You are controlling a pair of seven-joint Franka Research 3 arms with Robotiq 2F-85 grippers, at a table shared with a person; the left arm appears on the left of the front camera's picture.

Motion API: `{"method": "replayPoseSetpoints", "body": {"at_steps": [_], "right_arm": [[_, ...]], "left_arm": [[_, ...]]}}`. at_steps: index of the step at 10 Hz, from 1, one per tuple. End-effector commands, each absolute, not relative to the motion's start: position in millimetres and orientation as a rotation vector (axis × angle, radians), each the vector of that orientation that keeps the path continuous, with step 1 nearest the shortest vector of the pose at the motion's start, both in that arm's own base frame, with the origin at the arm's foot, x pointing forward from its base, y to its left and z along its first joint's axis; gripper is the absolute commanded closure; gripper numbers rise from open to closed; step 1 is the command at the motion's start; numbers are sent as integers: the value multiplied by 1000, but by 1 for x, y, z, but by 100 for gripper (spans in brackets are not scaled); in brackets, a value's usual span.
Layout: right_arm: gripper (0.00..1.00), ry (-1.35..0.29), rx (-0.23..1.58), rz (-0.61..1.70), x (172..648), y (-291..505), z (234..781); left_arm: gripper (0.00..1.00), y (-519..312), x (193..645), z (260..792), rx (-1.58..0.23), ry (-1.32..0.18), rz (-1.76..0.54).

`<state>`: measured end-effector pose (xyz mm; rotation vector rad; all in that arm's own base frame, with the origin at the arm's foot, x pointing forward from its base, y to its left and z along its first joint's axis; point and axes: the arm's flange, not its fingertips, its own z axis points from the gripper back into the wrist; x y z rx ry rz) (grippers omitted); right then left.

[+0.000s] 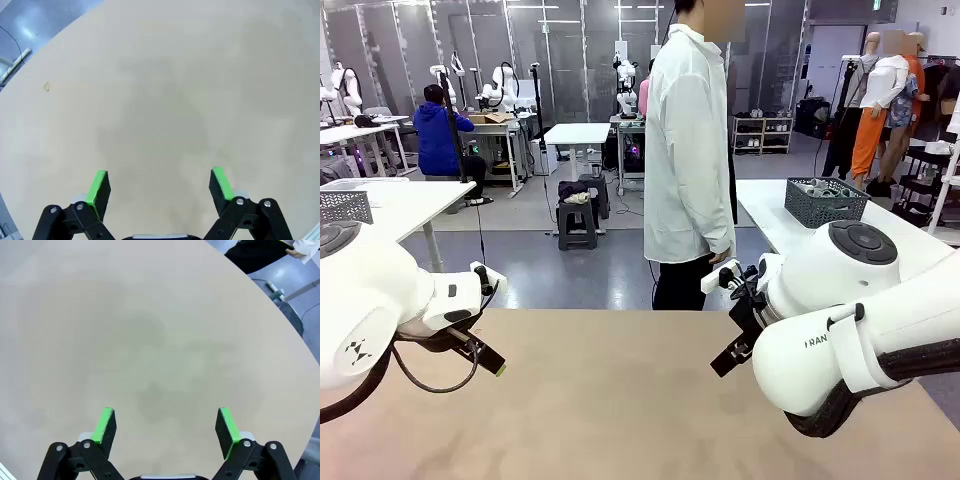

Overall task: Fold the towels and place them in the basket.
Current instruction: When a person lays out a Towel with hook on the table, fold it in half twice.

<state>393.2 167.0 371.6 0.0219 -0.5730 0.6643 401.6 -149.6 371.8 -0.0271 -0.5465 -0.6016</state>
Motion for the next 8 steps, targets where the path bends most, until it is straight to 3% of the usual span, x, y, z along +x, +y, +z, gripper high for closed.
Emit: {"method": "replayPoseSetpoints", "body": {"at_steps": [1, 8], "right_arm": [[0, -573, 22, 664, 393, 167, 372], [0, -573, 22, 664, 393, 167, 372]], "left_arm": [[0, -150, 402, 372, -27, -547, -602], [0, -150, 402, 372, -27, -547, -602]]}}
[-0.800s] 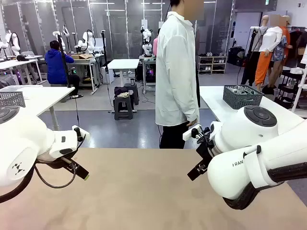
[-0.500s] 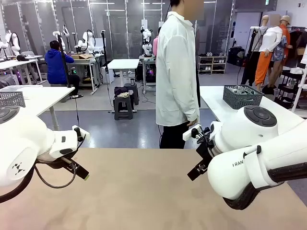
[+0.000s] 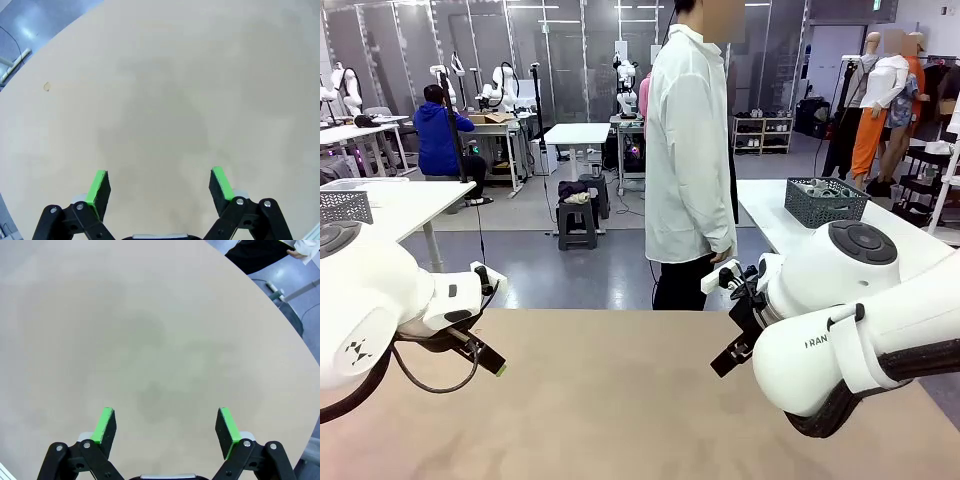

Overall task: Fold the towels and place them in the basket.
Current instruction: When a person lays out a Towel with hook on the table, fold it in half twice.

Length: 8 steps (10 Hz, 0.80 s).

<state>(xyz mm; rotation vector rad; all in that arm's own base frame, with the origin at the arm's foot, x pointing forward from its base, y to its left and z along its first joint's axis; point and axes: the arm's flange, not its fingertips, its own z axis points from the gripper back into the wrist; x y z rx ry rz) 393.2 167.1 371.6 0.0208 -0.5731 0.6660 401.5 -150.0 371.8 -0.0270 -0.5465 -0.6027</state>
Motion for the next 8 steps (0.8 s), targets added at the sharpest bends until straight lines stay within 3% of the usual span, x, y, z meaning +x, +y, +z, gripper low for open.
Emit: {"method": "replayPoseSetpoints", "body": {"at_steps": [1, 4, 8], "right_arm": [[0, -573, 22, 664, 393, 167, 372], [0, -597, 54, 698, 393, 158, 390], [0, -716, 73, 846, 385, 105, 530]], "left_arm": [[0, -150, 402, 372, -27, -547, -602], [0, -142, 402, 390, -65, -590, -633], [0, -106, 411, 528, -220, -675, -815]]}}
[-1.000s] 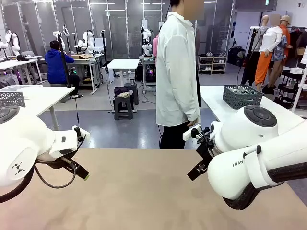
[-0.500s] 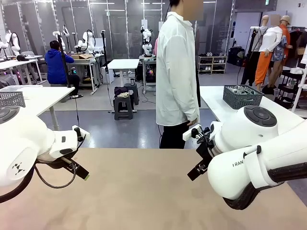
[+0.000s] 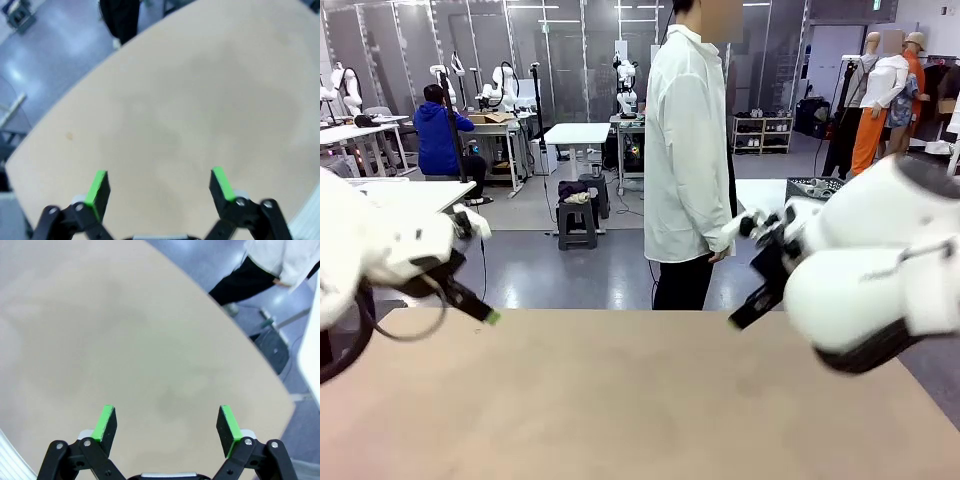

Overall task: Fold the towels and place them in the basket.
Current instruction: When a person lays out a Towel with hook on the table, fold it in half twice.

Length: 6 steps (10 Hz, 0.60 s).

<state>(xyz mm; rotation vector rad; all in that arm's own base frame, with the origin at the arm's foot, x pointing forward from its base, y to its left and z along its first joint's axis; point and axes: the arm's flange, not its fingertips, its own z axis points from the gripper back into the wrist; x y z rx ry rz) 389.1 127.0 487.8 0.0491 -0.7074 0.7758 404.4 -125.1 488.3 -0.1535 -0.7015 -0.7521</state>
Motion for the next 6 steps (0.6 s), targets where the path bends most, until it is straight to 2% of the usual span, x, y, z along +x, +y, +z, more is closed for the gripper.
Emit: {"method": "replayPoseSetpoints", "body": {"at_steps": [1, 4, 6], "right_arm": [[0, -766, 68, 875, 377, 93, 571], [0, -814, 134, 1052, 339, 60, 669], [0, -812, 190, 1123, 324, 39, 696]], "left_arm": [[0, -100, 409, 569, -211, -704, -855], [0, -70, 381, 671, -229, -799, -982], [0, -43, 366, 703, -239, -833, -1021]]}}
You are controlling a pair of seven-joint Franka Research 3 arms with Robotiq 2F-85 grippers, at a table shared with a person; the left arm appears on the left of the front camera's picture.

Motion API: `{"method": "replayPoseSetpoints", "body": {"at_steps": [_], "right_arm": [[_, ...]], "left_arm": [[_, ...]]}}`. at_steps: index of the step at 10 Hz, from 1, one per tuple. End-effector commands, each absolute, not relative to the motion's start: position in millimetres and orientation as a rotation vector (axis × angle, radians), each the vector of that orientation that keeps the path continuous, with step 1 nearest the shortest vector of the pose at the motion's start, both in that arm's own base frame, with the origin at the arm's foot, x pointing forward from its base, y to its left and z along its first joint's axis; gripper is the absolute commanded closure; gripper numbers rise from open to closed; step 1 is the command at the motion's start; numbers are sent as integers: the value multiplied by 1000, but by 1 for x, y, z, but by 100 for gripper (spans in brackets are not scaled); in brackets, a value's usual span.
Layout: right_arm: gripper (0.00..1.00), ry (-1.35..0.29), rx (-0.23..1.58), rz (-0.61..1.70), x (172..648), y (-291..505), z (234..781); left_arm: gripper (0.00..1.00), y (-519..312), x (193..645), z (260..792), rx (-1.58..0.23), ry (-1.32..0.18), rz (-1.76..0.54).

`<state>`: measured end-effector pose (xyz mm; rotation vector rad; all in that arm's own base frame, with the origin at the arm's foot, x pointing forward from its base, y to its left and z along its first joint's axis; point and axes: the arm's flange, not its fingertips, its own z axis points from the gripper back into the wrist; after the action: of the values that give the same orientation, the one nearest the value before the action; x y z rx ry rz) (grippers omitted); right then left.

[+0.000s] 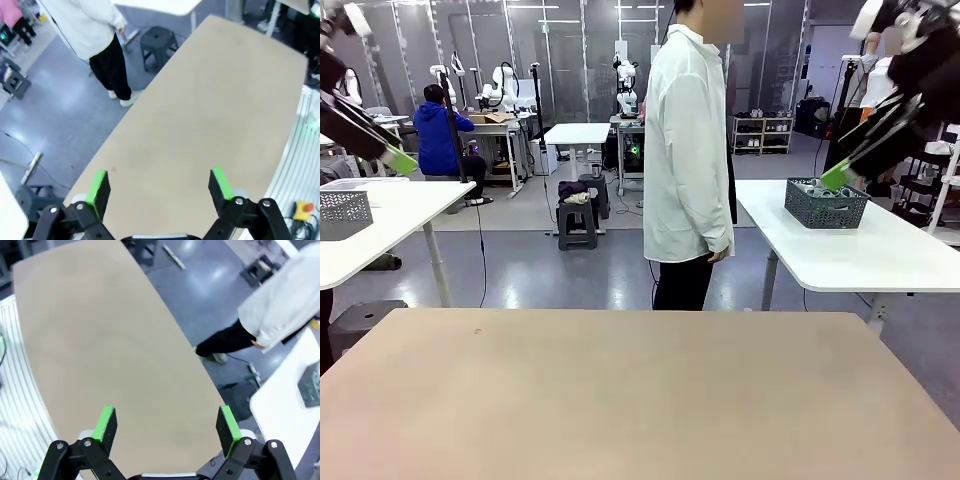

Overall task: Fold the towels and place them in the basket.
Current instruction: When a person lays out a Towel with hook on the table, fold it in half twice.

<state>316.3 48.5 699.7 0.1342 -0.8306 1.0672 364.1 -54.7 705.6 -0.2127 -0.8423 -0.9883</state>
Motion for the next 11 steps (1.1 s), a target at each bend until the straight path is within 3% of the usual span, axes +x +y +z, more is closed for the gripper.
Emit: {"method": "replayPoseSetpoints", "body": {"at_steps": [1, 9, 11], "right_arm": [[0, -816, 207, 1147, 321, 34, 701], [0, -824, 193, 1104, 313, 39, 707], [0, -815, 258, 1166, 311, 21, 731]], "left_arm": [[0, -35, 360, 710, -237, -837, -1047], [0, -36, 353, 717, -216, -836, -1006], [0, -22, 352, 742, -226, -801, -1063]]}}
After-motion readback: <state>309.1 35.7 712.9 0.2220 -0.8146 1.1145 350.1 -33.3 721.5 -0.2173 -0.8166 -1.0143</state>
